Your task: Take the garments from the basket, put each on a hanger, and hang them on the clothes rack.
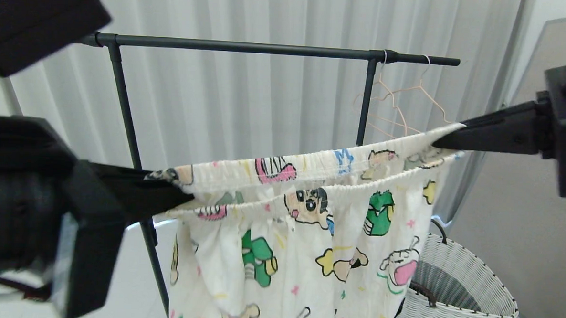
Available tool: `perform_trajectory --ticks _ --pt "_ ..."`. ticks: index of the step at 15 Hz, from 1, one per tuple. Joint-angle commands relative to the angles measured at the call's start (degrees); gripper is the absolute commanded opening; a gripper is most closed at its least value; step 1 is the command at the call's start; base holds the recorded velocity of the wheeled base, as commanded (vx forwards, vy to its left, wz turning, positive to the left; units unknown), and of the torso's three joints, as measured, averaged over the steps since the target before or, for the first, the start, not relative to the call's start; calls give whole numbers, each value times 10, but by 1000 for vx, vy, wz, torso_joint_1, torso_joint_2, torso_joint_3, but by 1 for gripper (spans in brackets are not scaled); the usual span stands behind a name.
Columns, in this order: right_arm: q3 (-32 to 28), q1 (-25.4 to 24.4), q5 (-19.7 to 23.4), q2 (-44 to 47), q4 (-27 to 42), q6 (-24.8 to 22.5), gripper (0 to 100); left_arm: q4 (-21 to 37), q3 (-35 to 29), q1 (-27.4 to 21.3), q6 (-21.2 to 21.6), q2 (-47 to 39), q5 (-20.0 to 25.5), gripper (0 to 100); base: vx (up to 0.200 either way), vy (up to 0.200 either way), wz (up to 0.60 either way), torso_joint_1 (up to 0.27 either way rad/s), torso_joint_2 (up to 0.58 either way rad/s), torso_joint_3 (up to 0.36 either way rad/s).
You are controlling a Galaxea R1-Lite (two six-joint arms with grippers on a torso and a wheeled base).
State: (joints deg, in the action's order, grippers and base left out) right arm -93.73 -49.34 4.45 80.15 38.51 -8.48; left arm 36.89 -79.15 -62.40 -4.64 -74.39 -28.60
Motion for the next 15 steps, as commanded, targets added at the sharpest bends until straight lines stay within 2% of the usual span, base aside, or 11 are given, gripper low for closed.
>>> perform_trajectory --ticks 1,4,6,10,11,15 --pt "21 -15 -1 -73 37 -16 0 -2 -68 41 4 -88 -32 0 0 0 0 0 0 0" --pt "55 -15 -28 -94 35 -21 0 -2 -131 40 5 -125 -34 0 0 0 0 0 0 0" --pt "56 -15 -51 -94 34 -20 0 -2 -130 40 5 -123 -44 0 0 0 0 0 0 0" --pt "59 -15 -54 -92 34 -20 0 -2 -132 40 5 -123 -51 0 0 0 0 0 0 0" --pt "60 -14 -54 -92 35 -19 100 -2 -131 40 5 -123 -51 0 0 0 0 0 0 0" --pt "73 -12 -55 -98 34 -18 100 -2 -130 42 5 -124 -52 0 0 0 0 0 0 0"
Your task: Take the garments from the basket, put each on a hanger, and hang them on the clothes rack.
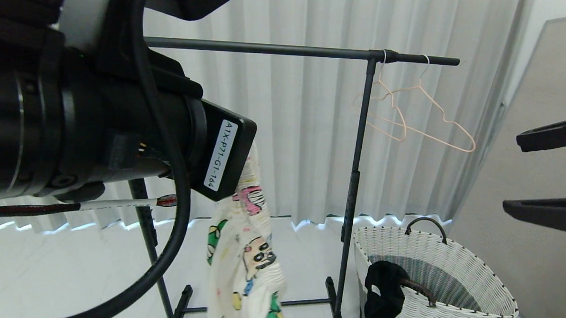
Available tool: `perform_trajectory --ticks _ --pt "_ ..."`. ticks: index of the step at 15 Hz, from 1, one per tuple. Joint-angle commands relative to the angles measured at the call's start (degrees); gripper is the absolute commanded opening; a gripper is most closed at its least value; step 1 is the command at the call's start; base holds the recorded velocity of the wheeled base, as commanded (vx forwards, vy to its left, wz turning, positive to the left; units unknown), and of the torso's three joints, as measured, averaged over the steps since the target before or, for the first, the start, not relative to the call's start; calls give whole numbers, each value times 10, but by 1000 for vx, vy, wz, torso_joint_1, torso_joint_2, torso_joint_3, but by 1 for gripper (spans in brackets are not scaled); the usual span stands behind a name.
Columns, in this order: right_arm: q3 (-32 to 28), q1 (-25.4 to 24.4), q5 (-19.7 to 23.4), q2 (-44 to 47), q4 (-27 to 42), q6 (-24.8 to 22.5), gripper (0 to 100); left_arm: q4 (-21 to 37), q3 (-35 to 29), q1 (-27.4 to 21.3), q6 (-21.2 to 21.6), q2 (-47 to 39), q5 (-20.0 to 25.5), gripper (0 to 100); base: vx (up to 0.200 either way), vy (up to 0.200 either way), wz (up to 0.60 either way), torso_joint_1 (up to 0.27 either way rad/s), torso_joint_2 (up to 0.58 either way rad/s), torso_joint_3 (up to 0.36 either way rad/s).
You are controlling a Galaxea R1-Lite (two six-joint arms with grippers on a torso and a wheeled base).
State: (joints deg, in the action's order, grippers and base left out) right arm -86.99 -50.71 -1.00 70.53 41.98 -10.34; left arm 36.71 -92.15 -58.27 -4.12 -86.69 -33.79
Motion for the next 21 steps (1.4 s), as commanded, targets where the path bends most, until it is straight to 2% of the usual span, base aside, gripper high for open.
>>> perform_trajectory --ticks 1,2,3,4,6,7,8,9,11,12,13,15,17,21 --pt "14 17 -8 -12 0 1 100 0 3 2 0 1 -4 0 0 0 0 0 0 0" --pt "19 31 -19 -18 2 1 100 0 7 3 1 4 -9 0 0 0 0 0 0 0" --pt "67 93 -95 -51 17 0 100 4 43 19 11 42 -15 0 0 0 0 0 0 0" --pt "105 129 -132 -82 21 -1 100 4 90 50 18 76 -16 0 0 0 0 0 0 0" --pt "201 242 -145 -158 19 -2 100 3 206 159 50 178 -14 0 0 0 0 0 0 0" --pt "225 282 -145 -178 19 -4 100 3 239 193 54 207 -13 0 0 0 0 0 0 0" --pt "258 347 -144 -205 19 -21 100 2 296 257 54 256 -12 0 0 0 0 0 0 0" --pt "277 377 -145 -220 19 -41 100 2 333 291 54 286 -11 0 0 0 0 0 0 0" --pt "304 403 -145 -226 3 -61 100 -1 386 330 55 324 -12 0 0 0 0 0 0 0" --pt "304 403 -145 -226 3 -61 100 -1 386 330 55 324 -12 0 0 0 0 0 0 0" --pt "319 414 -145 -208 -59 -58 100 -1 370 339 61 328 -14 0 0 0 0 0 0 0" --pt "319 439 -139 -186 -108 -58 100 -1 347 370 79 323 -14 0 0 0 0 28 -82 -50" --pt "318 441 -139 -172 -131 -58 100 -1 347 388 80 323 -14 0 0 0 0 129 -330 -212" --pt "316 441 -131 -154 -168 -60 100 -2 339 388 80 320 -14 0 0 0 0 178 -444 -268"
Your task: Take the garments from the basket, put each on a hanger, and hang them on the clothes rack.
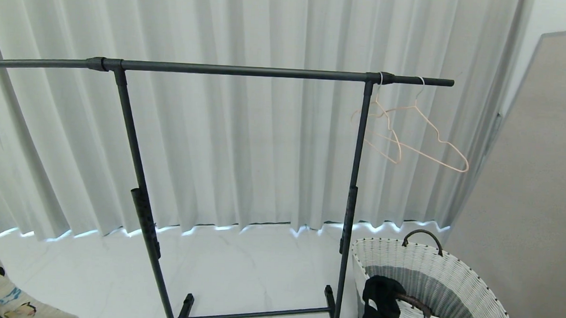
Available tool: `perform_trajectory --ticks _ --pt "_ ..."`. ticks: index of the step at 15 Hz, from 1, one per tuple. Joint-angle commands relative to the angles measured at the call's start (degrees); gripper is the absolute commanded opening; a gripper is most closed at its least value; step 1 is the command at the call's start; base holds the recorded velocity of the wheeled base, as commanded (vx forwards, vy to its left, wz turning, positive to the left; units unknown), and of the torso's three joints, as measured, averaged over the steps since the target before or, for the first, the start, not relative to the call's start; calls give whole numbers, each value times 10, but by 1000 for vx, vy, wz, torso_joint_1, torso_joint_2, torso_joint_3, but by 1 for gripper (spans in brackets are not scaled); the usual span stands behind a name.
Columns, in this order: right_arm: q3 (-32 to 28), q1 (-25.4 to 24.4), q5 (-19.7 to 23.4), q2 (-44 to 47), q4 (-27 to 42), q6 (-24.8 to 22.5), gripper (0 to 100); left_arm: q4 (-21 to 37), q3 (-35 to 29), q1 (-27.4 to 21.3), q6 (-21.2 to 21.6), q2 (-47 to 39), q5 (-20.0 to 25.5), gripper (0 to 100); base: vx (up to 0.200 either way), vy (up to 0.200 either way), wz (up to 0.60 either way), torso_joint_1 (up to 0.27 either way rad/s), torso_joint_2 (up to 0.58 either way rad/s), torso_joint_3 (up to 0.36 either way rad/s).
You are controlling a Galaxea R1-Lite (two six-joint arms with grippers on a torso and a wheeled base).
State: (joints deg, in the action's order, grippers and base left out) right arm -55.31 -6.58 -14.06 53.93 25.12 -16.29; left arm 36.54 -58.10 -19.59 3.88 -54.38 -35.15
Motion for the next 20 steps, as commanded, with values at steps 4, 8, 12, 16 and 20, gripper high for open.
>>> perform_trajectory --ticks 4,8,12,16,20 --pt "0 0 14 17 -6 -1 100 -1 -3 1 3 -5 1 0 0 0 0 205 -483 -279" --pt "0 0 15 29 -29 0 100 0 -1 1 28 -5 0 0 0 0 0 218 -502 -284" --pt "1 0 16 49 -61 -1 100 -1 4 2 27 -11 0 0 0 0 0 239 -527 -287" --pt "4 1 12 44 -61 -27 100 -1 5 3 27 -9 0 0 0 0 0 106 -227 -121" --pt "14 1 51 45 -97 -30 100 -1 6 10 27 -10 0 0 0 0 450 4 -12 -2"
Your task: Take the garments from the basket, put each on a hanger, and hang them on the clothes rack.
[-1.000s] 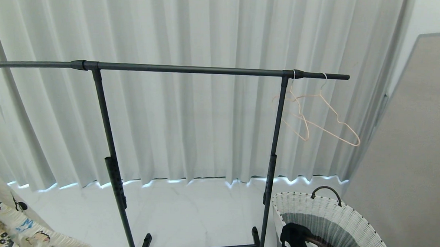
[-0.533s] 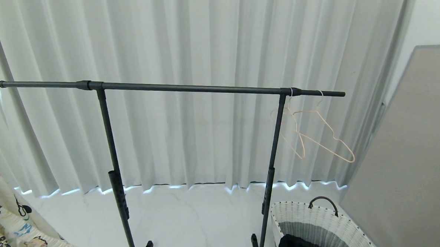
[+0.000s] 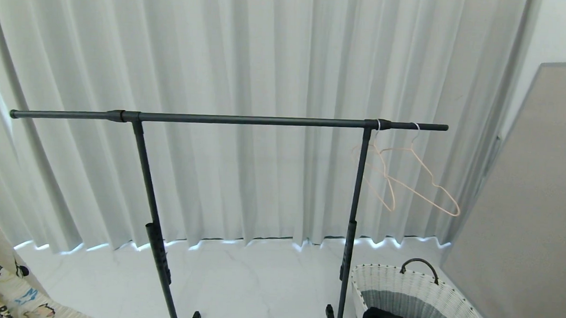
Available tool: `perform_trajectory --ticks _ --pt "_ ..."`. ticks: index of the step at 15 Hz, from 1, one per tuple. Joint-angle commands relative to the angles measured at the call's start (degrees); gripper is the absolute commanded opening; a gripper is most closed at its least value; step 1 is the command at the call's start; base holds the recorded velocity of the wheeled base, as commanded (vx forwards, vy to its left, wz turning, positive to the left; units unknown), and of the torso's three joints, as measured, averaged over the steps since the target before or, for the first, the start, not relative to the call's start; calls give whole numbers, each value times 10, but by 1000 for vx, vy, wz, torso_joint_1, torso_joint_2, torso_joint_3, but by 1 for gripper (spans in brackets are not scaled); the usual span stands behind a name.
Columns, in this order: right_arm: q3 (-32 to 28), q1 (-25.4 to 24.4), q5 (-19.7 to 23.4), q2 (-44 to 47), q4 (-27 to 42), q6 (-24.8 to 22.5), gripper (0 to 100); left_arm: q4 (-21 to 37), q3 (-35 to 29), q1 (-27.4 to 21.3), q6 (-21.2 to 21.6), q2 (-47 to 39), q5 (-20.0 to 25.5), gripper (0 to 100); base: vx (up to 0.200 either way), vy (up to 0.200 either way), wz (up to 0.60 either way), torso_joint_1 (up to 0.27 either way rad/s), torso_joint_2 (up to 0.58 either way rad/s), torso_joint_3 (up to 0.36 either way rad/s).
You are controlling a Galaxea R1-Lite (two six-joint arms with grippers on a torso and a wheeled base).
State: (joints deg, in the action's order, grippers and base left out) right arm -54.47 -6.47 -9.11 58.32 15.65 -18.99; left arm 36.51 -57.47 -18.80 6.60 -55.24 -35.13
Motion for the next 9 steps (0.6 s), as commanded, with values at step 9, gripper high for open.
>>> perform_trajectory --ticks 9 --pt "49 0 3 1 -70 -3 100 1 20 1 3 16 -1 0 0 -44 0 1 1 1"
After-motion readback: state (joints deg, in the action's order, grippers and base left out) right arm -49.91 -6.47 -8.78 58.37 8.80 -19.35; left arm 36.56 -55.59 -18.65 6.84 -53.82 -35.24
